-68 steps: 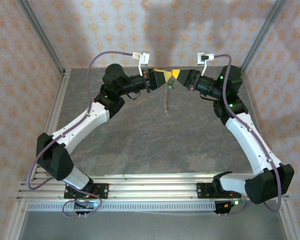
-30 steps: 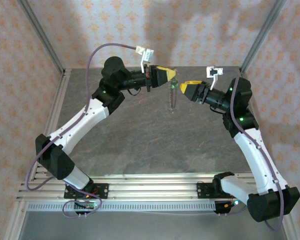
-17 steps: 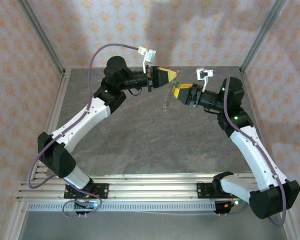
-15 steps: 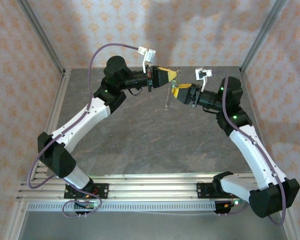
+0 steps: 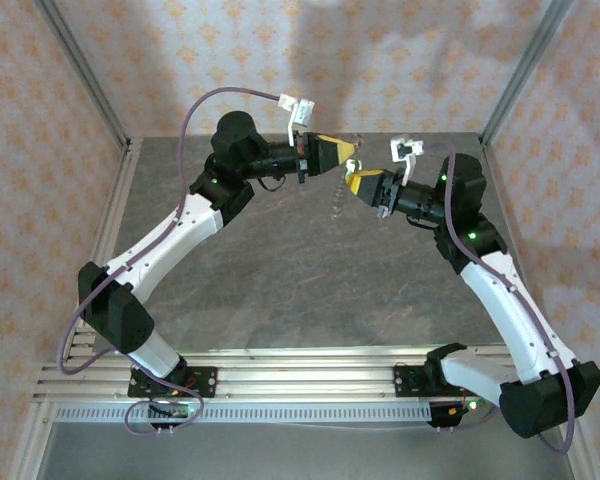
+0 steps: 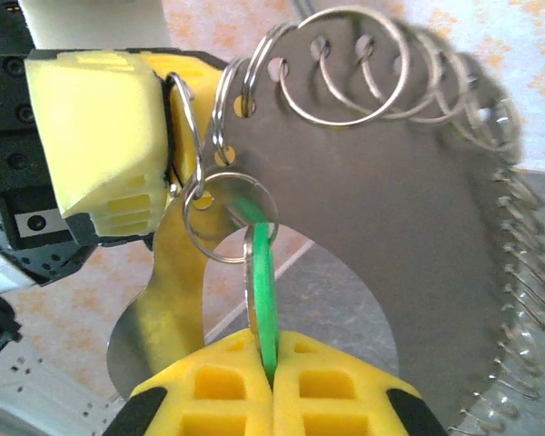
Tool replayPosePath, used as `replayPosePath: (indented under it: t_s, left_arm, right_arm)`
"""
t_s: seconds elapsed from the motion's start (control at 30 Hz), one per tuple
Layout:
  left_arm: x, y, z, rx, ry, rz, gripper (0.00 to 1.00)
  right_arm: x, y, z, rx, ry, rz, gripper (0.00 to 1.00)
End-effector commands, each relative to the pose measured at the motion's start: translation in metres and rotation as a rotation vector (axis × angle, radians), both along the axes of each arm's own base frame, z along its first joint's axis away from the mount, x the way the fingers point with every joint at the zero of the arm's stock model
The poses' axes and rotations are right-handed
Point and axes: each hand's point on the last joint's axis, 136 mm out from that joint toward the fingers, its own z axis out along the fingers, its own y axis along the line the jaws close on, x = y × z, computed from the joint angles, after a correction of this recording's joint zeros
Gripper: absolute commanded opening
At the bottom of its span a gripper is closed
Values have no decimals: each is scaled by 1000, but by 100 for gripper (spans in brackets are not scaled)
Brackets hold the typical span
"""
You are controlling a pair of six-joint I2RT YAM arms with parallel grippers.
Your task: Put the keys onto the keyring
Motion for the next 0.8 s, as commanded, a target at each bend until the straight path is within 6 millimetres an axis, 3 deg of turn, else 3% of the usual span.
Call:
replayPosePath:
  t_s: [0.0,0.13,0.37,0.77]
  left_arm:
    - [-14,4,21,-19,-88,-9,0]
    - [-15,6,19,-12,-84,-6,0]
    - [-18,7,15,12,-113,-4,0]
    - [-19,6,14,16,-114,-13,0]
  right_arm:
    - [4,-22,15,-39,-48,-138,0]
    - [6,-37,18,-46,-40,-207,0]
    - [5,-40,31,-57,-48,-216,0]
    - [6,-22,44,-35,-37,-133,0]
